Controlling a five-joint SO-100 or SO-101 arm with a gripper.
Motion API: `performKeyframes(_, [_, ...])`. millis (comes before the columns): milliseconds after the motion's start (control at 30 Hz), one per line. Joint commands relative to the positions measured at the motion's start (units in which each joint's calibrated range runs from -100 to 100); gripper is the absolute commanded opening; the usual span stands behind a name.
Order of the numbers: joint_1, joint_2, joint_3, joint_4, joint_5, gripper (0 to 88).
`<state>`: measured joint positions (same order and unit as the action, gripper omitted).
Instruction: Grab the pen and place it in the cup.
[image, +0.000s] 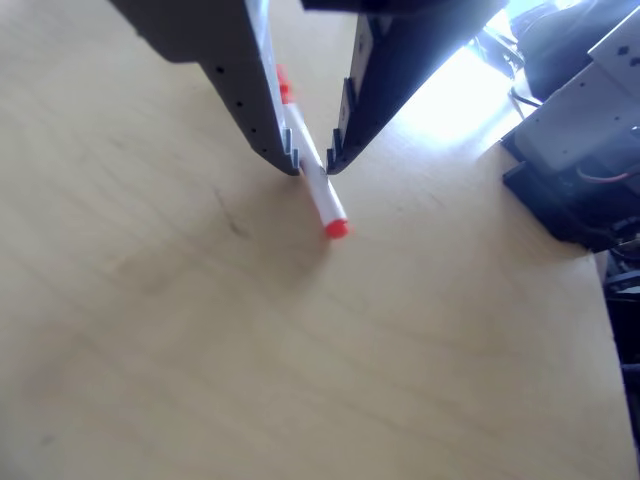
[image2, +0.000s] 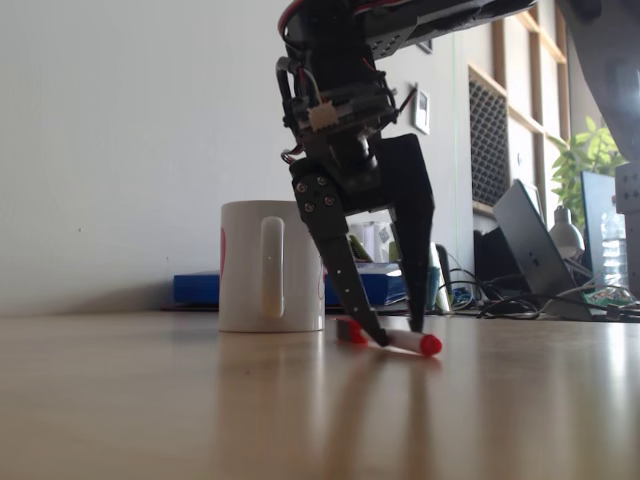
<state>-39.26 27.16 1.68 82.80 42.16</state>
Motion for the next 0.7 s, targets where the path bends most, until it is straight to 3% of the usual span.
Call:
performKeyframes(0, [-0.3,-0.4,0.2,0.3,0.1,6.8])
performKeyframes(100, [-0.4,-0.4,0.2,0.3,-0.1,0.8])
performKeyframes(667, [-0.2,-1.0,-0.2,0.2,-0.3,1.2])
